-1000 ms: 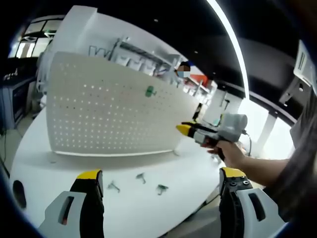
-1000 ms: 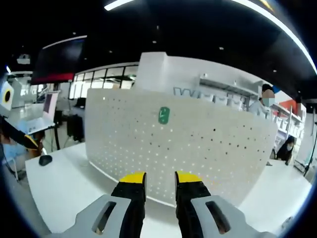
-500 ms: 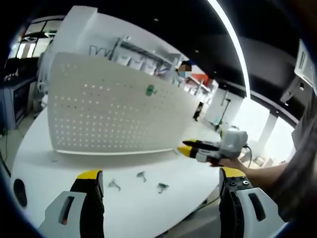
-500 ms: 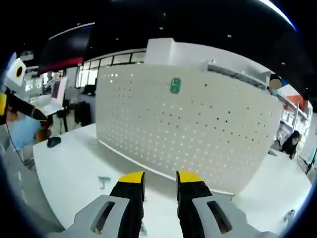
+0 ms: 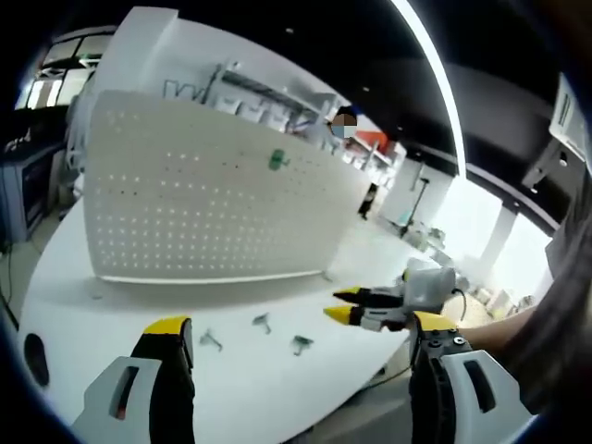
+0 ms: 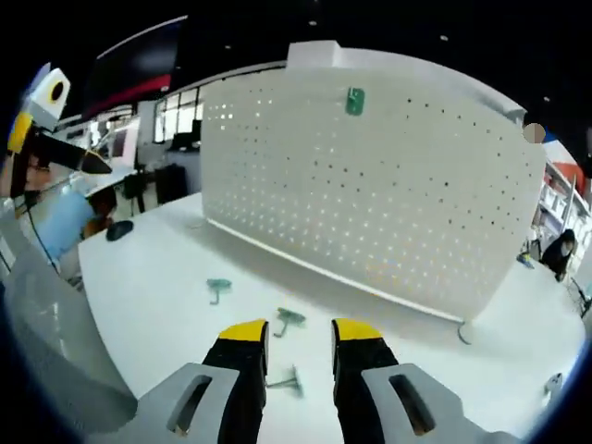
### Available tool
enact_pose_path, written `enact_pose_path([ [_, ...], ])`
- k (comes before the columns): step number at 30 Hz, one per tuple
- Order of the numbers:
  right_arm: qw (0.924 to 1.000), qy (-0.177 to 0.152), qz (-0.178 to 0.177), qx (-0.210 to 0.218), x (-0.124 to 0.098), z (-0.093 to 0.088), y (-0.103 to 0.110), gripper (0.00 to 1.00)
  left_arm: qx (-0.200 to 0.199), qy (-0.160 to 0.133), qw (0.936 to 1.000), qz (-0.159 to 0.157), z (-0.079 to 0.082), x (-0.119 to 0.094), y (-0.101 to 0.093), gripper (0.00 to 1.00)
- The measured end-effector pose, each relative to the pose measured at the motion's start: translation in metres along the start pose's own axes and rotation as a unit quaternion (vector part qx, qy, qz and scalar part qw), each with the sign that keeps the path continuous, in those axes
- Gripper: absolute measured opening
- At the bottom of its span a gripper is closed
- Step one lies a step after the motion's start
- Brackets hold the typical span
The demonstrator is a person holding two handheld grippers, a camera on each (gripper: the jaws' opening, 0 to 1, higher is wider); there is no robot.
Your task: Insert the hook assembly into the mounting plate slot until the hook locks in place.
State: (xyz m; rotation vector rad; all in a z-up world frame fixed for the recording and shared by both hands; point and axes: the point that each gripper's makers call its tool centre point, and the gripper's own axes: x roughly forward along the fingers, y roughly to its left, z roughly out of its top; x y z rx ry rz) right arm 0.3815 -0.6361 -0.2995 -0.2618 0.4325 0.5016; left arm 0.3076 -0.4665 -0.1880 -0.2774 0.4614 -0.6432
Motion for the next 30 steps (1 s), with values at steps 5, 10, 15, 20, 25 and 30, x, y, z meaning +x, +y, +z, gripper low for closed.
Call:
enact_pose_path([
  [5,0.9993,0.018,0.025,-0.02,0.005,-0.013,0.016,0.26,-0.004,0.003,1.0,0.002,-0.003,0.001,0.002,0.98],
  [10,0.9976,0.034,0.049,-0.036,0.018,-0.023,0.028,0.26,-0.008,0.006,0.9999,0.002,-0.005,0.003,0.004,0.98],
  [15,0.9949,0.048,0.067,-0.058,0.032,-0.028,0.03,0.26,-0.014,0.009,0.9998,0.007,-0.009,0.002,0.009,0.98],
  [20,0.9939,0.055,0.07,-0.065,0.046,-0.027,0.024,0.26,-0.022,0.013,0.9996,0.014,-0.011,0.002,0.018,0.98],
  [25,0.9923,0.065,0.077,-0.073,0.063,-0.029,0.022,0.25,-0.026,0.015,0.9994,0.017,-0.011,0.003,0.022,0.98],
  [30,0.99,0.076,0.089,-0.078,0.08,-0.031,0.027,0.25,-0.031,0.015,0.9992,0.021,-0.011,0.004,0.027,0.98],
])
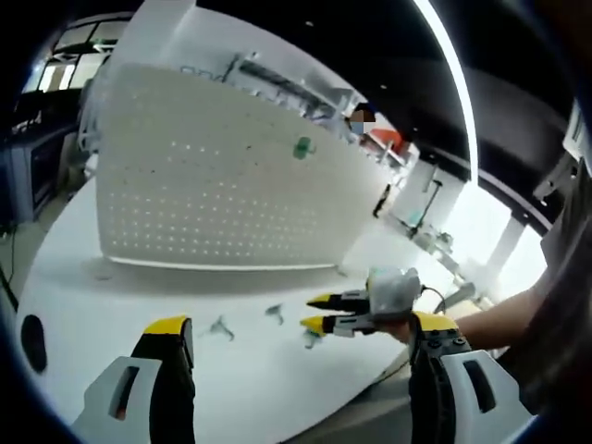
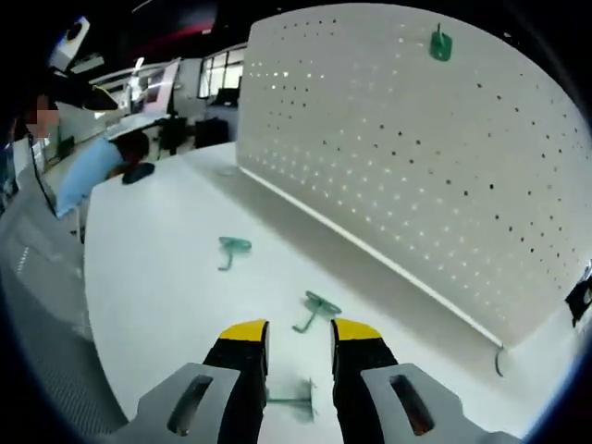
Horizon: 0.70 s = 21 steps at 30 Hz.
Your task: Insert the hook assembly into the mounting plate slot until the hook locks in place.
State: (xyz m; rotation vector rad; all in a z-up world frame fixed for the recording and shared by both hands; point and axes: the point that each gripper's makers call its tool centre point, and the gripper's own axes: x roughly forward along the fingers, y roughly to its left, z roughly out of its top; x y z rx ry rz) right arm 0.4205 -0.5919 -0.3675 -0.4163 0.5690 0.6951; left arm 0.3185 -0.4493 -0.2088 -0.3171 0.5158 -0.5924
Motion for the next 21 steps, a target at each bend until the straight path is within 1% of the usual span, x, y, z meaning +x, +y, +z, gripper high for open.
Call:
enact_pose_path([
  [4,0.9998,0.008,0.009,-0.014,0.012,0.0,0.001,0.25,-0.002,0.007,1.0,0.0,-0.003,0.002,0.002,0.98],
  [7,0.9993,0.015,0.007,-0.033,0.022,-0.002,-0.005,0.25,-0.006,0.01,0.9999,0.001,-0.005,0.003,0.005,0.98],
  [11,0.9988,0.029,0.009,-0.039,0.034,-0.006,-0.017,0.25,-0.012,0.013,0.9998,0.001,-0.006,0.005,0.007,0.98],
  [13,0.9989,0.033,0.007,-0.032,0.037,-0.008,-0.023,0.25,-0.014,0.013,0.9998,0.0,-0.005,0.007,0.007,0.98],
  [21,0.998,0.044,0.011,-0.044,0.048,-0.009,-0.033,0.25,-0.019,0.017,0.9997,0.002,-0.007,0.01,0.011,0.98],
])
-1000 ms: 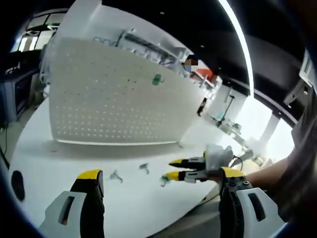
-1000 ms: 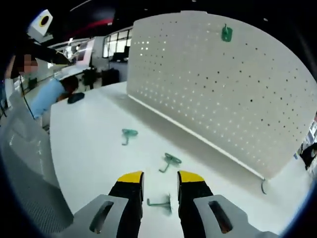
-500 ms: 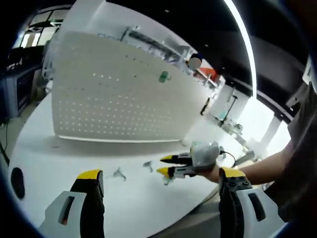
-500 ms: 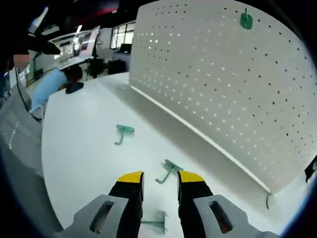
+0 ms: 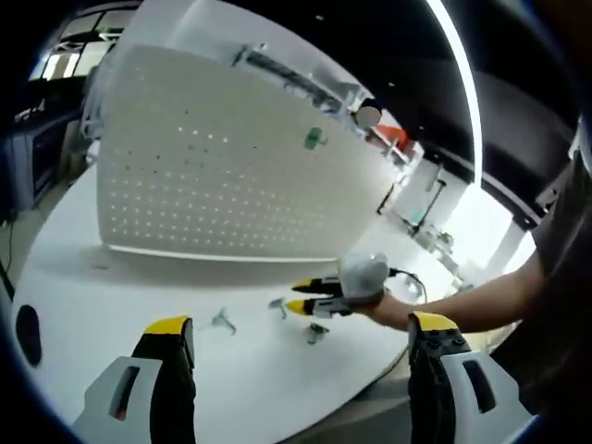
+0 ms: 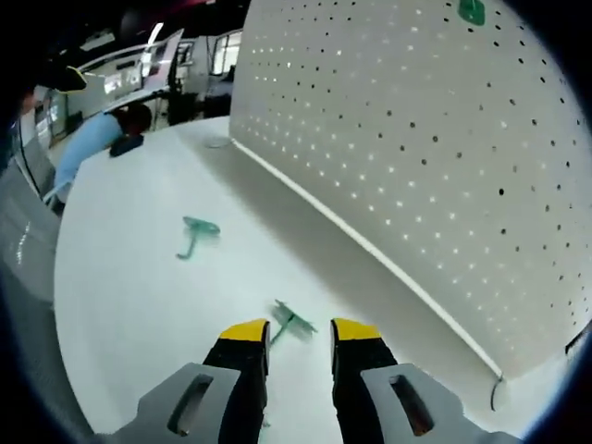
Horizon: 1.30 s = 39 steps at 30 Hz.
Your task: Insert the hook assembly into the mounting plate slot until the hook locks in place.
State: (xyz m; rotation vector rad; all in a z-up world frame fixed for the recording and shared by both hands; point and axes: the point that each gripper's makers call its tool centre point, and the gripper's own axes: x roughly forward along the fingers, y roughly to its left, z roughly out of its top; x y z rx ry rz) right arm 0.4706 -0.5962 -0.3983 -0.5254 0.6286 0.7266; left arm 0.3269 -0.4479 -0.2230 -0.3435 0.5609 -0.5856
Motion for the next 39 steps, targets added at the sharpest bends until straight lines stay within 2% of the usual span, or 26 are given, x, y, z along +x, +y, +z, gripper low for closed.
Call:
enact_pose_path([
  [10,0.9994,0.011,0.018,-0.027,0.014,0.001,0.001,0.23,-0.006,0.001,0.9999,0.009,0.0,0.001,0.005,0.97],
  [13,0.9985,0.027,0.028,-0.038,0.02,-0.003,0.003,0.22,-0.007,0.001,0.9999,0.009,0.0,0.001,0.005,0.97],
  [18,0.9975,0.033,0.043,-0.045,0.022,-0.003,0.006,0.13,-0.008,-0.001,0.9999,0.01,0.001,0.001,0.005,0.97],
  [28,0.9933,0.047,0.057,-0.089,0.024,-0.006,0.01,0.07,-0.01,-0.001,0.9999,0.009,0.0,0.0,0.003,0.97],
  [31,0.9933,0.048,0.059,-0.088,0.024,-0.005,0.01,0.02,-0.01,-0.002,0.9999,0.01,0.0,-0.001,0.003,0.97],
  [39,0.9938,0.05,0.054,-0.083,0.025,-0.006,0.006,0.01,-0.009,-0.001,0.9999,0.01,0.0,-0.001,0.003,0.97],
])
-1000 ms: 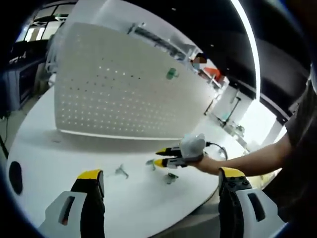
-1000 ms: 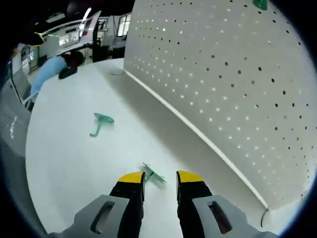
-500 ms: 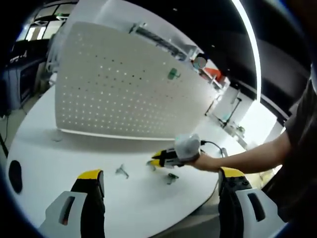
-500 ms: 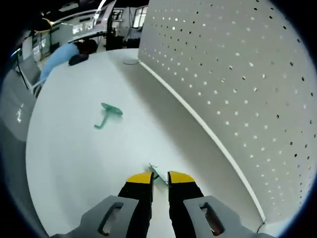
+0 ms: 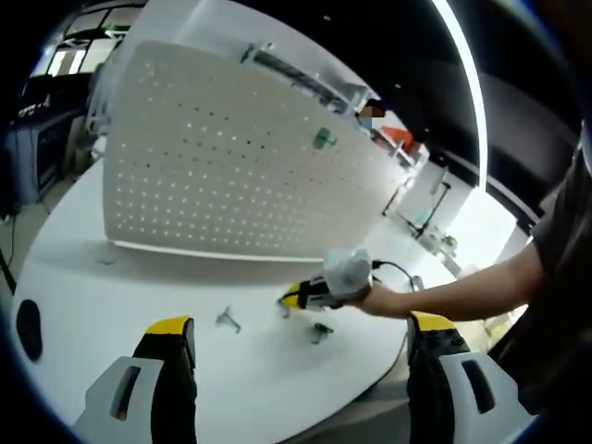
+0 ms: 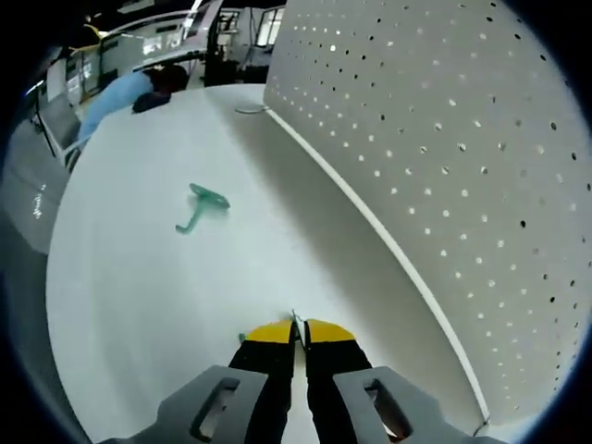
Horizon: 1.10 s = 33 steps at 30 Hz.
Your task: Insert the hook assembly into the mounting plate slot until the hook locks in place.
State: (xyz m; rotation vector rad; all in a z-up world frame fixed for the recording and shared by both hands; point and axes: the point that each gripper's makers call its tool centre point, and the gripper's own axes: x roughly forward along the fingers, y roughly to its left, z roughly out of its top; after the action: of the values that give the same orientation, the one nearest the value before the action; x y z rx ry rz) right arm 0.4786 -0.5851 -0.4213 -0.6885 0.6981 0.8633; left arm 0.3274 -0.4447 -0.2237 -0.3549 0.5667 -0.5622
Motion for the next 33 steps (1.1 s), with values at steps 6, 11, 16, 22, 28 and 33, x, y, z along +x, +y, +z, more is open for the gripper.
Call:
enact_pose_path([
  [6,0.9992,-0.006,-0.016,0.036,-0.004,0.0,-0.01,0.01,-0.001,0.0,1.0,0.001,0.0,-0.001,0.001,0.97],
  [11,0.9961,-0.026,-0.028,0.08,-0.013,0.007,-0.018,0.0,-0.001,-0.002,1.0,0.002,0.001,-0.001,0.0,0.97],
  [16,0.9934,-0.041,-0.035,0.101,-0.022,0.014,-0.02,0.0,-0.001,-0.002,1.0,0.001,0.001,0.0,-0.002,0.96],
  [22,0.9848,-0.081,-0.042,0.148,-0.04,0.034,-0.026,0.0,0.002,-0.005,1.0,0.002,0.004,-0.001,-0.004,0.96],
  [28,0.9858,-0.11,-0.064,0.109,-0.066,0.068,-0.034,0.0,0.006,-0.005,1.0,0.003,0.007,-0.003,-0.005,0.95],
  [33,0.9822,-0.138,-0.064,0.11,-0.083,0.091,-0.034,0.0,0.015,-0.006,0.9999,-0.001,0.009,-0.004,-0.009,0.96],
])
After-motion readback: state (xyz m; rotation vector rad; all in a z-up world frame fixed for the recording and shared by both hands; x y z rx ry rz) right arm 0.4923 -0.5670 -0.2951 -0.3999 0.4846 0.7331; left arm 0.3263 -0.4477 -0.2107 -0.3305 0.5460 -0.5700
